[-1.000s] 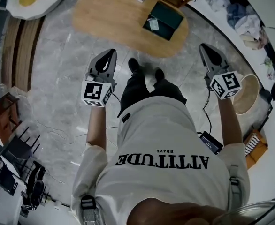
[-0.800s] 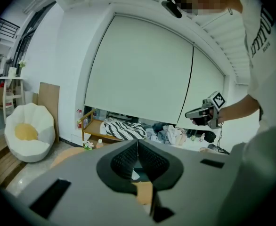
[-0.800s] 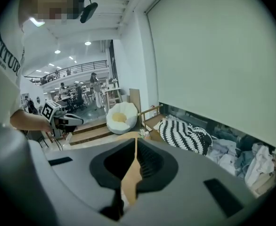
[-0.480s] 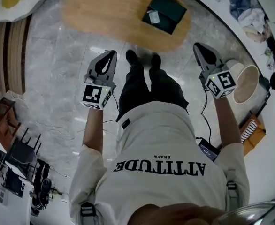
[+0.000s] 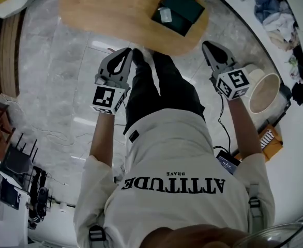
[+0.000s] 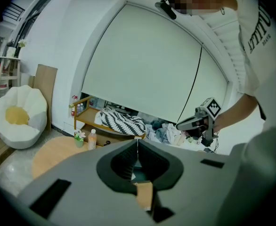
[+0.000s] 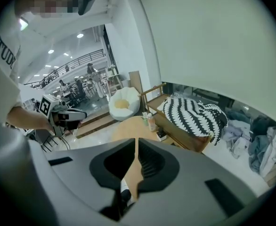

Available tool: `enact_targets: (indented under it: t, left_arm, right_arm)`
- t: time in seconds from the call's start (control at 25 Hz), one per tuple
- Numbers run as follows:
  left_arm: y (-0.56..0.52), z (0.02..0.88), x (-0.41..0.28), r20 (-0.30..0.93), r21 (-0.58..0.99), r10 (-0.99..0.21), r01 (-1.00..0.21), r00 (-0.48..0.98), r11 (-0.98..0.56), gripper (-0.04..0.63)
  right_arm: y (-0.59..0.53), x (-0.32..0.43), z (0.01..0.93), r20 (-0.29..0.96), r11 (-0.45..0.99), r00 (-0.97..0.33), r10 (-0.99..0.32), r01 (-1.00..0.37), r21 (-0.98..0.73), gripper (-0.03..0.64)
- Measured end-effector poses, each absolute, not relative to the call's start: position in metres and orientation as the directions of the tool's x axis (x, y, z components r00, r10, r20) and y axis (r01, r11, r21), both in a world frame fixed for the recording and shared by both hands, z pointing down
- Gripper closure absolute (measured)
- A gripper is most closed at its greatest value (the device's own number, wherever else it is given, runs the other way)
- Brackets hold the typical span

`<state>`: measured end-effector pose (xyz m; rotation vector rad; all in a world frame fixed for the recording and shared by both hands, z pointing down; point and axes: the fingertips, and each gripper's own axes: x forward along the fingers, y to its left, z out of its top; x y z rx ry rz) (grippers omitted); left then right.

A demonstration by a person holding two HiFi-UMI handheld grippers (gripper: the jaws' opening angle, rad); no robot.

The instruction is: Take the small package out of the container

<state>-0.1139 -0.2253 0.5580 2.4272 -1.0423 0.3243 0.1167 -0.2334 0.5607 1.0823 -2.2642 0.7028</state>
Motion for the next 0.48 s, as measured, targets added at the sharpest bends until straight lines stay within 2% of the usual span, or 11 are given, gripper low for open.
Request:
enact_targets:
  t: [0.48]
  left_arm:
    - [-0.272,0.644,-0.070,0.450,0.363,-0.643,-0.785,0.620,-0.502,0.572]
  right_arm:
    - [-0.285,0.127,0.697,0.728,0.579,-0.600,-0.332,-0.739,-0.345,0.592]
